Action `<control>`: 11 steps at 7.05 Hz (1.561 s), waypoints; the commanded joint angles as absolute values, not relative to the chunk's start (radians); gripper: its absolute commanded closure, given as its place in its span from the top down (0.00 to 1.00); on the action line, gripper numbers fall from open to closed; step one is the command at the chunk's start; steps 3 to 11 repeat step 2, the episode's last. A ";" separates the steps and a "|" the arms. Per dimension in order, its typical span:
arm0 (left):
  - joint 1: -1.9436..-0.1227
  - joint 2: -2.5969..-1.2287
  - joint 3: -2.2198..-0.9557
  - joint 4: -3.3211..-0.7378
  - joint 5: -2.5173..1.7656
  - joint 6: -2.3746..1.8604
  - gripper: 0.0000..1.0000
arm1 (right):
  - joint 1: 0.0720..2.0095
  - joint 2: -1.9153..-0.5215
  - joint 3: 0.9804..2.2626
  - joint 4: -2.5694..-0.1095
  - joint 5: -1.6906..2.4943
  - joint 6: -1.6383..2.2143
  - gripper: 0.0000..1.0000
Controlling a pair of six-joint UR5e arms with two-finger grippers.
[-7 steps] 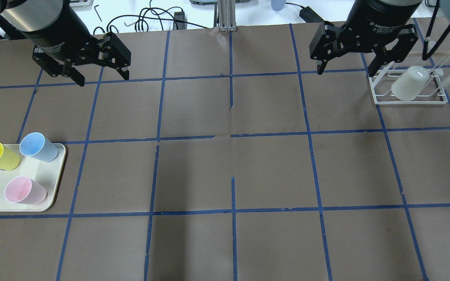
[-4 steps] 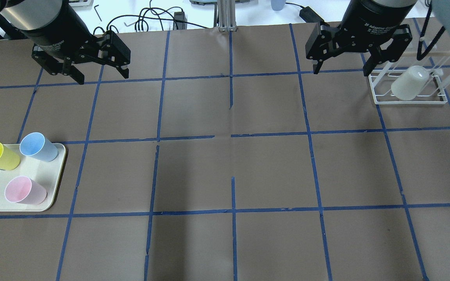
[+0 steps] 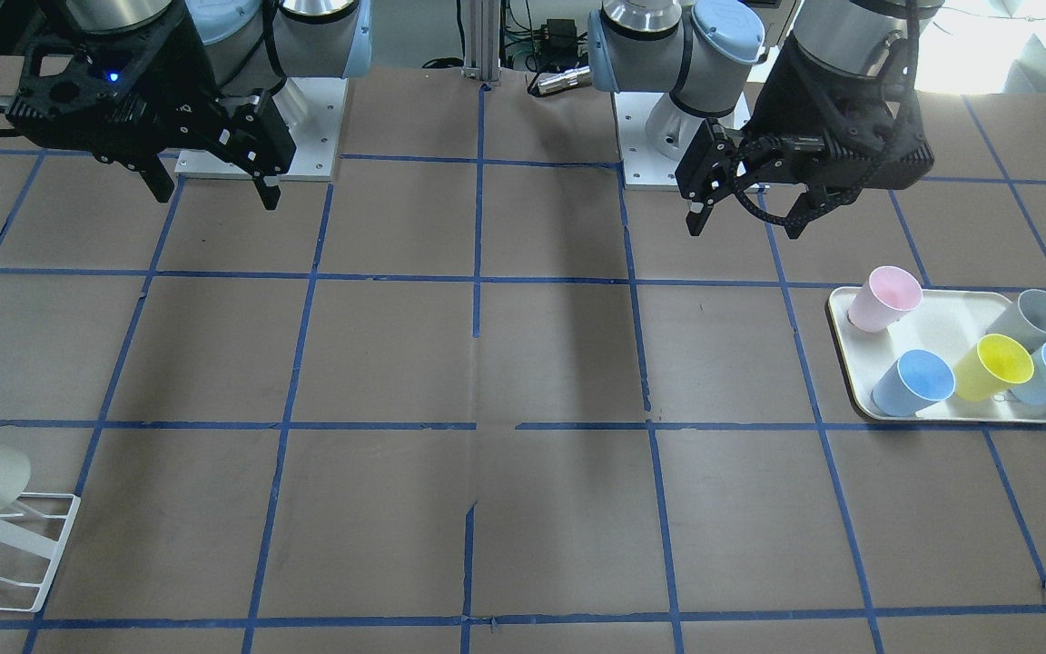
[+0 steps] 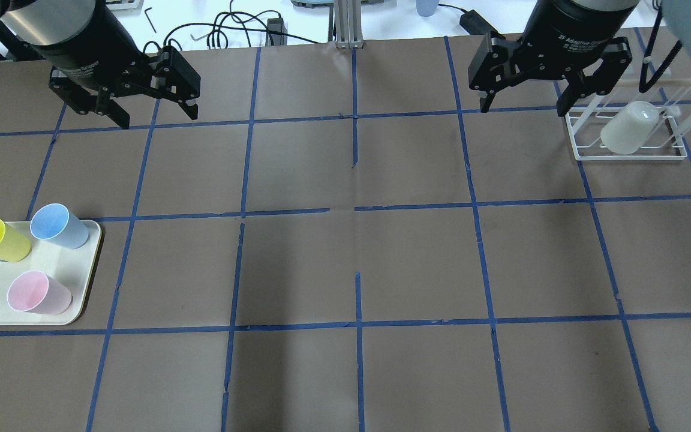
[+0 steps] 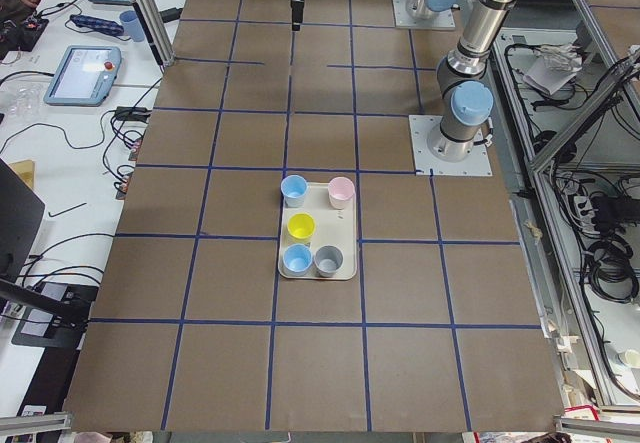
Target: Transfer IKEA cup to right arm and place on rack
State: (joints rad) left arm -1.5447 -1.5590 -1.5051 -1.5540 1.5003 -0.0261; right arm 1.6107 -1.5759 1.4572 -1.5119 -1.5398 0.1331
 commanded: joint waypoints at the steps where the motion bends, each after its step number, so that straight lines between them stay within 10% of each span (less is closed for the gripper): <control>1: -1.545 -1.559 -1.505 -1.554 1.500 -0.026 1.00 | 1.611 -1.577 1.457 -1.513 -1.540 0.135 1.00; 11: -1.545 -1.557 -1.506 -1.555 1.500 -0.026 1.00 | 1.611 -1.577 1.457 -1.511 -1.542 0.135 1.00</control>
